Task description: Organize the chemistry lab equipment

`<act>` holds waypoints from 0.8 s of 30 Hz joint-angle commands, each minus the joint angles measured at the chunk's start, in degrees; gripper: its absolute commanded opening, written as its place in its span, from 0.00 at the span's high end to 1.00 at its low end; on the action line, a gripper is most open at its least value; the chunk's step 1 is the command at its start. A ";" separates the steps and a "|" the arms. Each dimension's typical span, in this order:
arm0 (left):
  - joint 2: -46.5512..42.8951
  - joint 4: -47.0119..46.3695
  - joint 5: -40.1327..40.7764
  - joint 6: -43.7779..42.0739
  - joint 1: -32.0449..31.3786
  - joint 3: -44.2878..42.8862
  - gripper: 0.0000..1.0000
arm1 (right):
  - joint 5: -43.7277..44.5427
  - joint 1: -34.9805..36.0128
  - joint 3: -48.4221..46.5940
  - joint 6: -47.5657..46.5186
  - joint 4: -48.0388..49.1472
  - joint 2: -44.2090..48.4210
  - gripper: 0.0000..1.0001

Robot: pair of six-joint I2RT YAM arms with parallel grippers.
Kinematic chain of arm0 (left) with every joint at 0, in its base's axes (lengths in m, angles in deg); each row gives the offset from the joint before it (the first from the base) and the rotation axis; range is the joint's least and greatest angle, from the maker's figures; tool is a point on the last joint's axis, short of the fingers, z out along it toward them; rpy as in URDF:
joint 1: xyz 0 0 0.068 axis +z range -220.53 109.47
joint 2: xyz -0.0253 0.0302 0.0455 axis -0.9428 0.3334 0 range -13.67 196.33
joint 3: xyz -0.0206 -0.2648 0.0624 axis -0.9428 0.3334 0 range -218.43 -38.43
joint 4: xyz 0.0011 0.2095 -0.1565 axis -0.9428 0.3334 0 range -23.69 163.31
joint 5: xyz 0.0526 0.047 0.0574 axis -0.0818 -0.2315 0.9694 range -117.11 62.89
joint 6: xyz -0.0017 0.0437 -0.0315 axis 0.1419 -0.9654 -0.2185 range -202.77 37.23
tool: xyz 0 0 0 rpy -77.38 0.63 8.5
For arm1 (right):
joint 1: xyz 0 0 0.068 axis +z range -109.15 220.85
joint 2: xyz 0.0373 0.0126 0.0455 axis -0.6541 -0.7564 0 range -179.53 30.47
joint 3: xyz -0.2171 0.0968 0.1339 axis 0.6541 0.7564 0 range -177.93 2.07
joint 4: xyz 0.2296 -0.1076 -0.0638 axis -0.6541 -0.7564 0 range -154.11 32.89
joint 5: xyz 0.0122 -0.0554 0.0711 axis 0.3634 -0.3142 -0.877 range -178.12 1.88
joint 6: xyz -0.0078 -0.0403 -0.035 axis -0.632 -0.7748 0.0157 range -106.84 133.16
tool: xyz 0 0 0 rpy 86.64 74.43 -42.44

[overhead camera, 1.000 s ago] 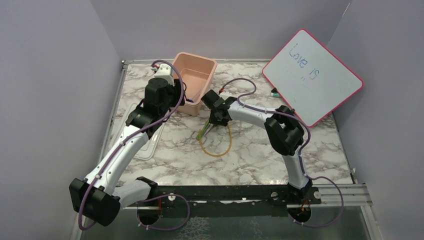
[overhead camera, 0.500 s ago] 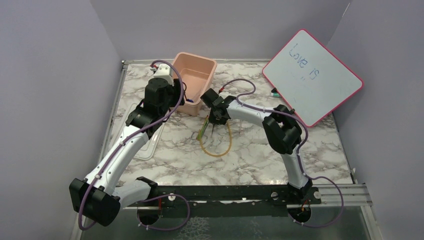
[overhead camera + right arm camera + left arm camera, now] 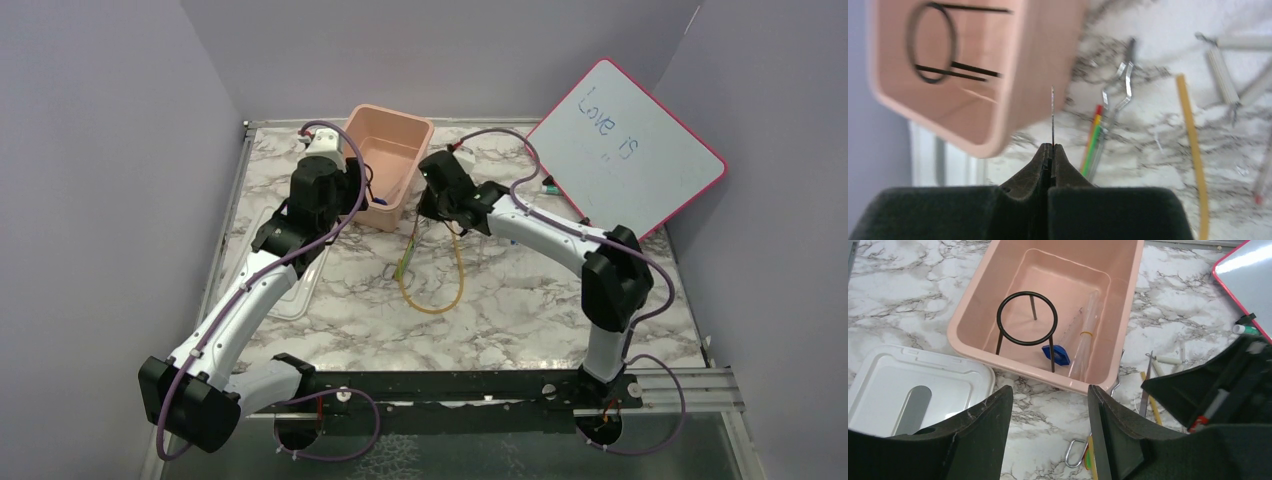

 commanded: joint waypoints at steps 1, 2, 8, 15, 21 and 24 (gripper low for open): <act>-0.53 0.49 4.41 1.02 0.07 0.44 0.40 | 2.53 -0.15 -1.88 -3.87 11.31 4.18 0.99; -0.40 0.58 4.42 1.12 0.16 0.36 0.40 | 3.27 -0.15 -3.10 -4.08 12.11 4.06 0.99; 0.05 0.65 4.55 1.45 0.64 0.35 0.40 | 8.56 -0.14 -11.89 -7.46 15.89 -2.10 0.99; 1.86 2.15 7.40 1.39 1.97 0.28 0.39 | 13.91 0.03 -20.82 -11.97 20.05 -12.55 0.99; 3.85 2.88 4.84 2.63 4.18 -0.34 0.40 | 14.63 0.12 -27.47 -13.40 17.62 -21.09 0.99; 4.12 2.88 5.00 2.64 4.60 -0.35 0.40 | 14.99 0.12 -26.88 -13.92 18.64 -22.16 0.99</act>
